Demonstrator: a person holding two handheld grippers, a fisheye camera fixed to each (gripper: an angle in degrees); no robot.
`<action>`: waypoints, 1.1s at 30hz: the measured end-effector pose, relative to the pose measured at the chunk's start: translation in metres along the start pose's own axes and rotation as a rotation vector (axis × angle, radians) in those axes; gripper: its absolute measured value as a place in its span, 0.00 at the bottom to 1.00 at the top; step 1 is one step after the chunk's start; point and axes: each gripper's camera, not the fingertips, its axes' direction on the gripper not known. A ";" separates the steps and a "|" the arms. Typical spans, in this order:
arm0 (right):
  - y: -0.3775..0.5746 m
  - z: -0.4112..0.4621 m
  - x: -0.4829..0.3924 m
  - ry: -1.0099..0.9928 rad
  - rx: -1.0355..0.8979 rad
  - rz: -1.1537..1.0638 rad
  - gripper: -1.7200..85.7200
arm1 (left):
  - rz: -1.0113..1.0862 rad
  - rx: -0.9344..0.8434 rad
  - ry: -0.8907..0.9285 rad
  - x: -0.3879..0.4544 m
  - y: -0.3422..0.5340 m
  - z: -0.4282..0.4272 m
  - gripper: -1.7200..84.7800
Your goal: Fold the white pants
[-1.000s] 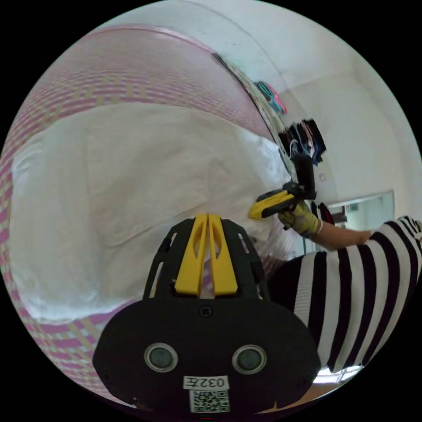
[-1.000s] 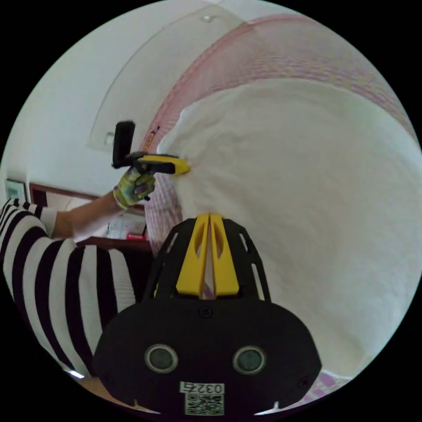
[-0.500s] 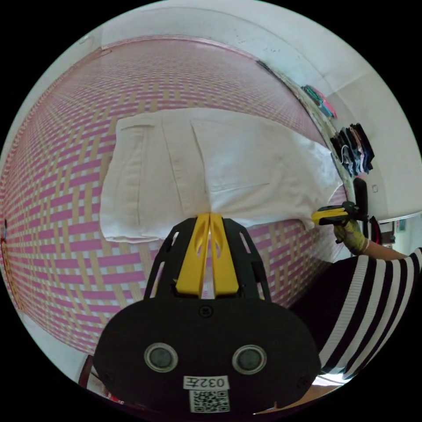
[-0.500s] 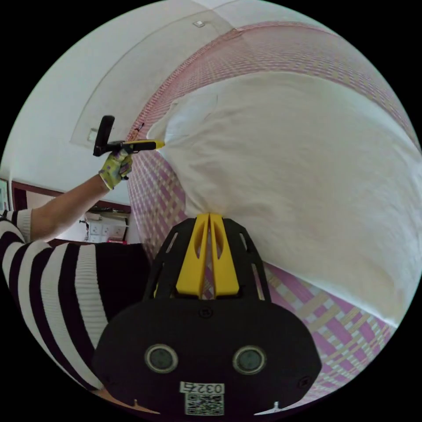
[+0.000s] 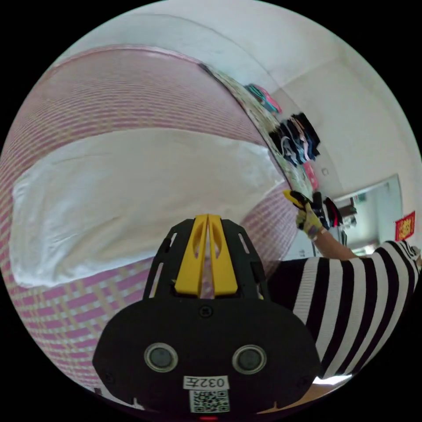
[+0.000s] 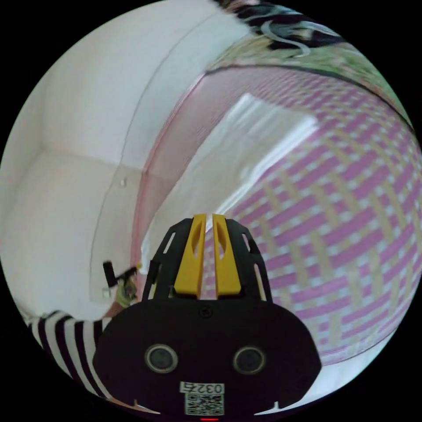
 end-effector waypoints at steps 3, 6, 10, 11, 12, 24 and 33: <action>-0.022 -0.058 0.045 0.020 0.124 0.154 0.10 | 0.067 -0.095 0.069 0.031 -0.013 0.057 0.01; -0.046 -0.083 0.068 0.002 0.118 0.212 0.13 | 0.062 -0.163 0.139 0.043 -0.025 0.102 0.01; -0.071 -0.095 0.078 -0.039 0.081 0.243 0.14 | 0.075 -0.219 0.055 0.054 -0.045 0.136 0.01; -0.076 -0.097 0.077 -0.056 0.065 0.245 0.13 | 0.075 -0.209 0.040 0.054 -0.050 0.140 0.01; -0.078 -0.098 0.077 -0.062 0.060 0.249 0.13 | 0.071 -0.205 0.037 0.054 -0.053 0.142 0.01; -0.065 -0.132 0.076 -0.368 0.134 0.168 0.09 | 0.108 -0.354 -0.235 0.049 -0.058 0.202 0.01; -0.061 -0.116 0.051 -0.152 -0.145 0.054 0.12 | 0.075 -0.378 -0.155 0.013 -0.059 0.207 0.01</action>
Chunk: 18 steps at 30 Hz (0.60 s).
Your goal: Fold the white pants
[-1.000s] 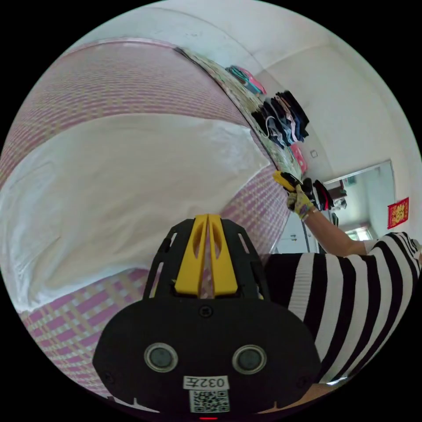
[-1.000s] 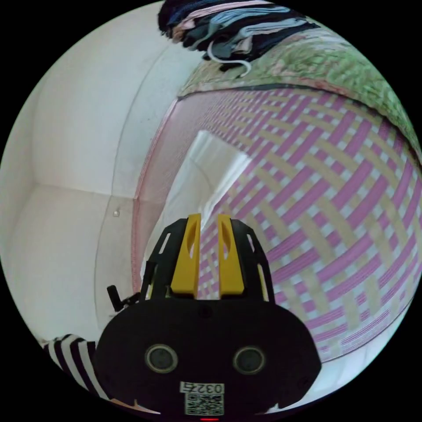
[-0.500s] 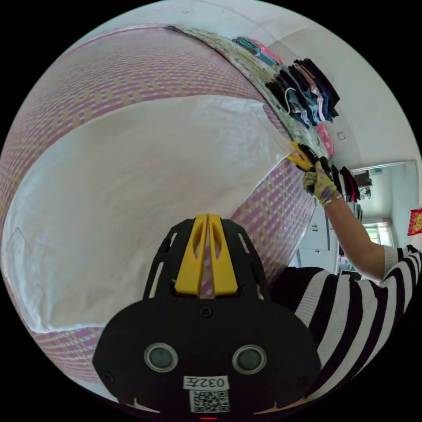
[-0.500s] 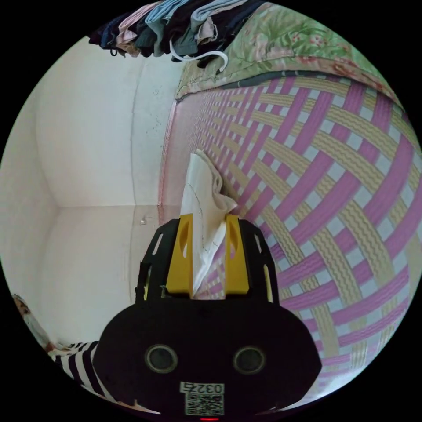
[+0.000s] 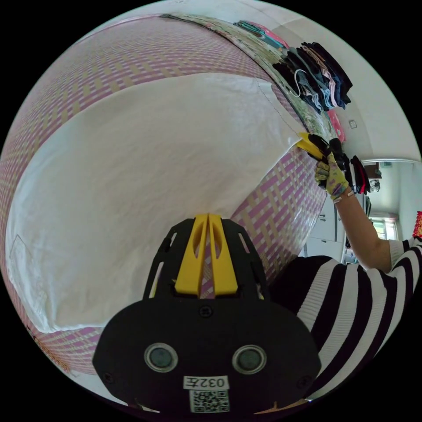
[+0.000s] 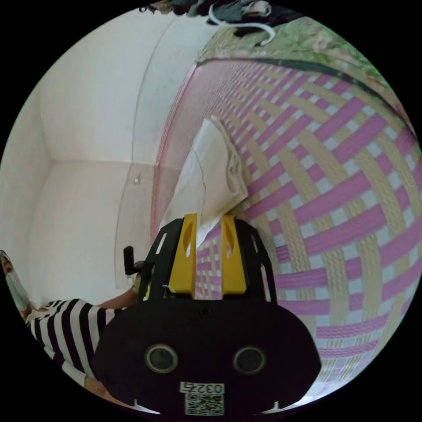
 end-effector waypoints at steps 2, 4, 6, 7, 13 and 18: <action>-0.003 0.016 -0.007 -0.017 -0.085 -0.027 0.12 | 0.007 -0.002 -0.010 -0.004 0.000 0.001 0.01; 0.000 0.010 -0.006 0.010 0.019 -0.004 0.12 | 0.011 -0.006 -0.012 -0.008 0.000 0.002 0.01; 0.006 0.001 0.002 -0.062 0.156 0.051 0.12 | 0.010 -0.010 -0.007 -0.013 0.000 0.002 0.01; 0.009 0.001 0.008 -0.121 0.209 0.079 0.11 | 0.009 -0.011 -0.004 -0.016 0.001 0.002 0.01; 0.016 0.030 -0.004 -0.032 0.146 0.010 0.06 | 0.003 -0.002 0.027 -0.034 0.004 0.000 0.01; 0.040 0.018 -0.020 -0.010 0.215 -0.024 0.05 | 0.056 -0.032 0.064 -0.029 0.007 0.005 0.01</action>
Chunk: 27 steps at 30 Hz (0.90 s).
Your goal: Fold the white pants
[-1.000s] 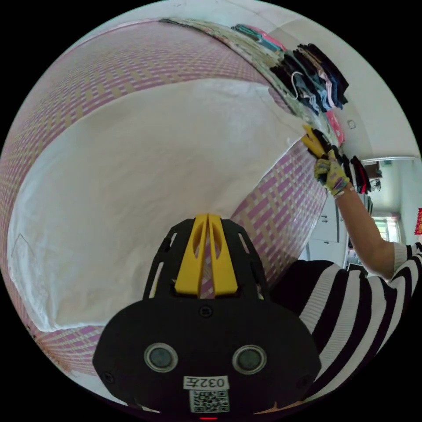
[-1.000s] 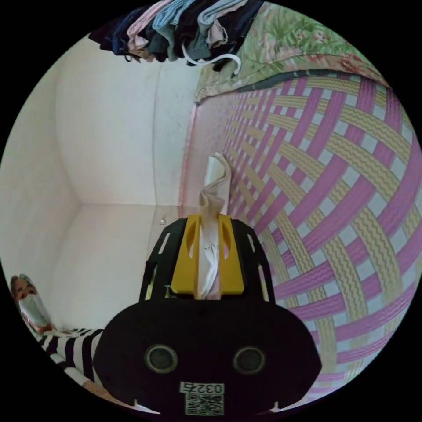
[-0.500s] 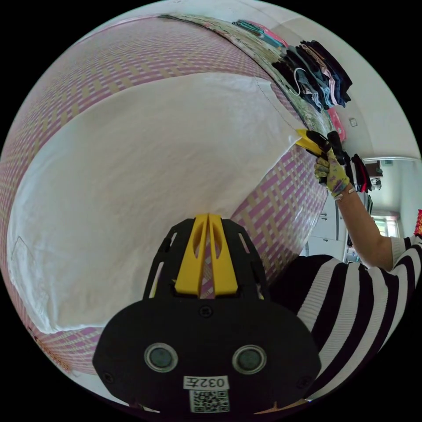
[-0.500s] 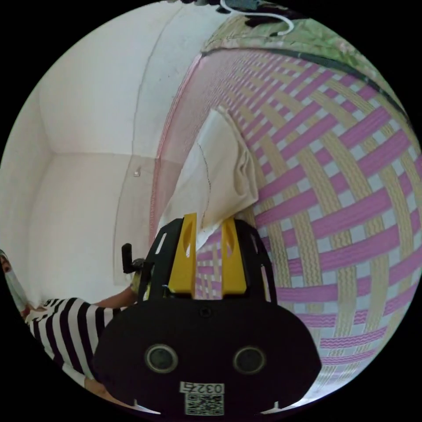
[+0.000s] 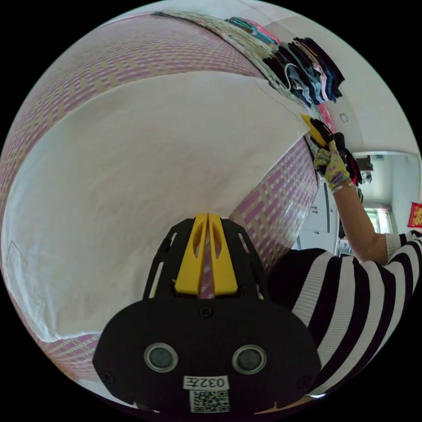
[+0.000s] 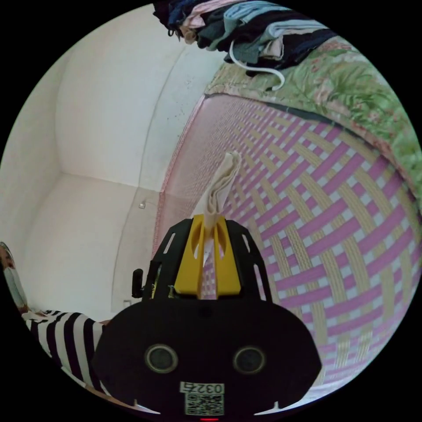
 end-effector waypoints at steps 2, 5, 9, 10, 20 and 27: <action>0.017 -0.020 0.002 0.052 0.037 0.013 0.05 | 0.096 -0.079 0.034 0.021 -0.001 0.016 0.01; 0.041 -0.040 0.024 0.243 0.049 0.074 0.06 | 0.142 -0.111 0.067 0.047 -0.007 0.031 0.01; 0.056 -0.035 0.051 0.293 0.037 0.123 0.06 | 0.207 -0.132 0.118 0.051 -0.012 0.033 0.01; 0.057 -0.029 0.044 0.301 0.047 0.091 0.06 | 0.210 -0.104 0.117 0.045 -0.010 0.024 0.01; 0.091 0.128 -0.154 0.497 -0.070 -0.642 0.06 | 0.005 0.283 0.140 -0.039 0.083 -0.093 0.01; 0.186 0.287 -0.186 0.252 -0.351 -0.777 0.06 | -0.104 0.438 0.183 -0.071 0.147 -0.123 0.01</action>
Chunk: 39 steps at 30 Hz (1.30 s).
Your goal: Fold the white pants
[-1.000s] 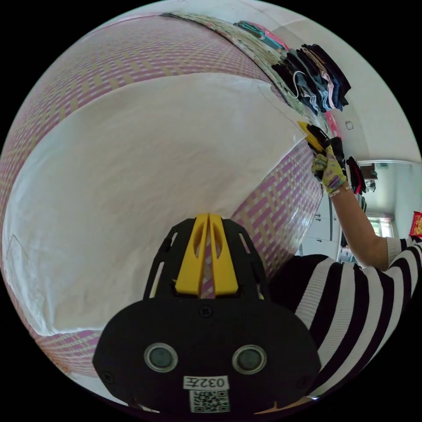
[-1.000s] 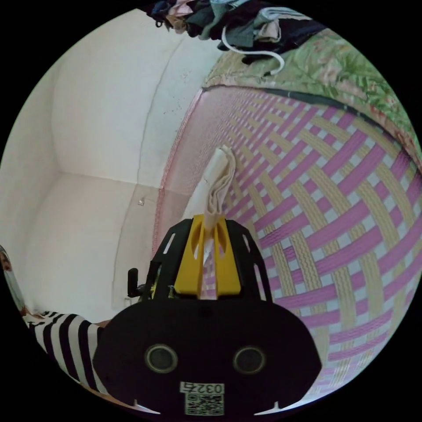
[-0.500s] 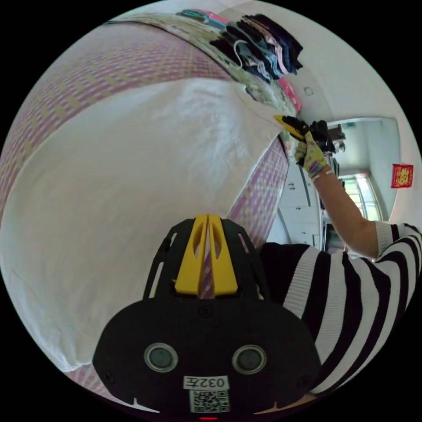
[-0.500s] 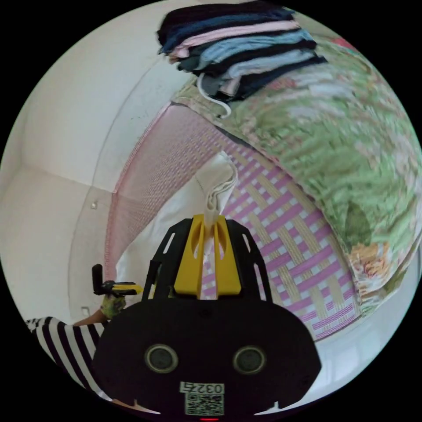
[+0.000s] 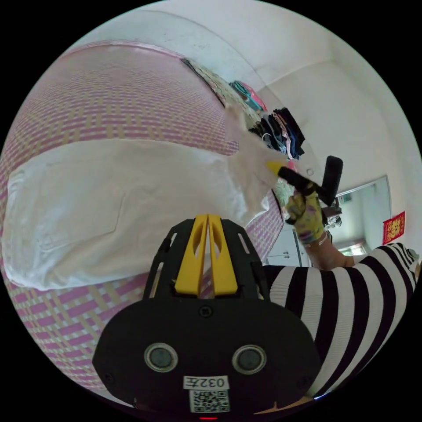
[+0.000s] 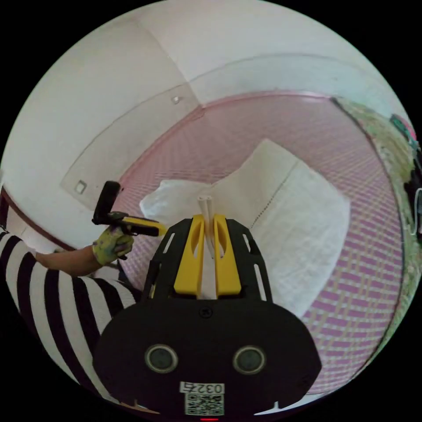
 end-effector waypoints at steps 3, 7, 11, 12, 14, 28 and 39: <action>0.015 0.093 0.000 -0.128 -0.208 0.039 0.06 | -0.038 -0.016 0.003 -0.012 0.011 -0.003 0.01; 0.028 0.146 0.000 -0.126 -0.321 0.051 0.06 | -0.046 -0.014 0.017 -0.017 0.017 -0.011 0.01; 0.020 0.130 -0.004 -0.134 -0.205 0.052 0.06 | -0.047 0.026 0.034 -0.020 0.015 -0.026 0.01; 0.018 0.128 -0.005 -0.138 -0.183 0.052 0.06 | -0.048 0.034 0.035 -0.020 0.014 -0.028 0.01; 0.013 0.128 -0.009 -0.149 -0.120 0.054 0.06 | -0.048 0.068 0.032 -0.020 0.009 -0.039 0.01; 0.035 0.192 0.045 -0.368 -0.200 0.151 0.05 | -0.082 0.027 0.096 -0.029 -0.045 -0.038 0.01; 0.005 0.208 0.099 -0.212 -0.218 0.052 0.03 | 0.081 -0.278 0.088 0.009 -0.069 0.027 0.01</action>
